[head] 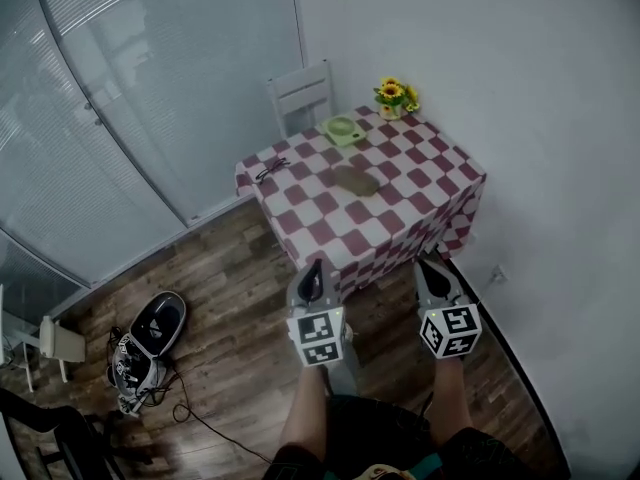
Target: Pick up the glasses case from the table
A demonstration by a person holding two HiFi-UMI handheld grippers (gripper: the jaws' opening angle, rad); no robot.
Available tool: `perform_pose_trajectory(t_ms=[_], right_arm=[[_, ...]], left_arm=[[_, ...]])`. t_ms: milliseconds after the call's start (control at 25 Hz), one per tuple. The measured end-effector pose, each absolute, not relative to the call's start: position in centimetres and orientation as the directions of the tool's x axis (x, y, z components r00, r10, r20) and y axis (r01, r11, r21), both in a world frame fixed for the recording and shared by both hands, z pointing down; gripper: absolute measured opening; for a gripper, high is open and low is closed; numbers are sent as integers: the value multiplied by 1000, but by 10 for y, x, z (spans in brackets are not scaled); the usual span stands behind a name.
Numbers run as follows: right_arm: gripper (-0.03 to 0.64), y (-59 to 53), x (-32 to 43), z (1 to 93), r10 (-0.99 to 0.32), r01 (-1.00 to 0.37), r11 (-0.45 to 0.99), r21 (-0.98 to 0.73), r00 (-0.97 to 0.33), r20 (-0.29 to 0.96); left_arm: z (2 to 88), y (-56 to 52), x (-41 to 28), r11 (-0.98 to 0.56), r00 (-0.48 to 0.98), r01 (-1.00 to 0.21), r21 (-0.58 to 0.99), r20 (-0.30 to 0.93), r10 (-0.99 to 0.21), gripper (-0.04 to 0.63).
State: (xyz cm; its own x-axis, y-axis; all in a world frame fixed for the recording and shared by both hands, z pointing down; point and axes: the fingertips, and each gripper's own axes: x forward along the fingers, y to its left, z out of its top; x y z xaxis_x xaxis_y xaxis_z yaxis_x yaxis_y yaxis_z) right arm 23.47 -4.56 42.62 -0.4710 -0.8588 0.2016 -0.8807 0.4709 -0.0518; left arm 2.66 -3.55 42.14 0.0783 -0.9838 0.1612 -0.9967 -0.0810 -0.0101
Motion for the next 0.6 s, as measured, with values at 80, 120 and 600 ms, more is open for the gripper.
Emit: perform_pose_trajectory(t_ms=[80, 120, 600], right_arm=[[5, -67, 241, 428, -866, -890, 452, -58, -453, 209], [5, -79, 243, 427, -871, -895, 442, -61, -445, 208], [5, -205, 233, 465, -848, -908, 413, -74, -413, 332]], left_arm=[[428, -54, 29, -91, 83, -995, -41, 168, -982, 11], [431, -64, 34, -106, 95, -993, -55, 171, -981, 11], [479, -199, 59, -202, 203, -979, 31, 260, -944, 11]])
